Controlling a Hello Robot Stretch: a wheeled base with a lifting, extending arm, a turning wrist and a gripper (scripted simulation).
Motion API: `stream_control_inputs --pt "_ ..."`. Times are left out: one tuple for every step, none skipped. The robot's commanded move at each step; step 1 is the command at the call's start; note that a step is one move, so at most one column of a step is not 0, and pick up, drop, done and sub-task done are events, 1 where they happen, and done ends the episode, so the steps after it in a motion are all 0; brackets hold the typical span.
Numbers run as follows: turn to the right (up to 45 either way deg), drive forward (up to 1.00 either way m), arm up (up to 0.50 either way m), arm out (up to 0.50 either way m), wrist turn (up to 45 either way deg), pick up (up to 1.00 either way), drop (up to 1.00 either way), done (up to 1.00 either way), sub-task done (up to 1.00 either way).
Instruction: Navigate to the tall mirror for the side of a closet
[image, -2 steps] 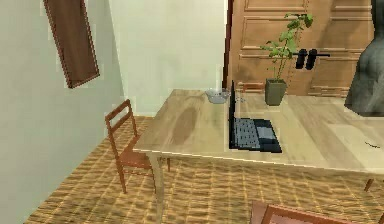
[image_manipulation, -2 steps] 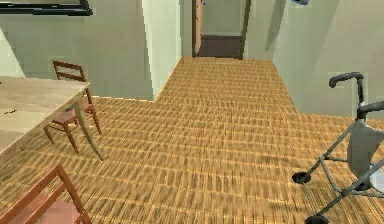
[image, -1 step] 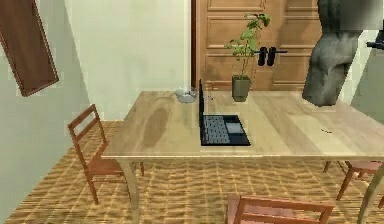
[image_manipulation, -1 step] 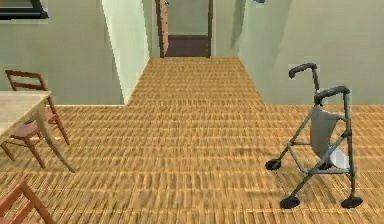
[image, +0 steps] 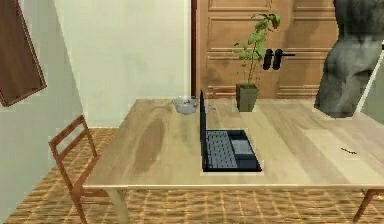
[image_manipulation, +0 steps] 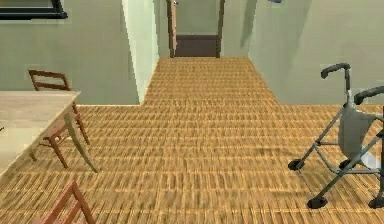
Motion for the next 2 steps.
stream_control_inputs --pt "-45.0 0.0 0.0 0.0 0.0 0.0 0.0 0.0 0.0" --pt "-9.0 0.0 0.0 0.0 0.0 0.0 0.0 0.0 0.0"
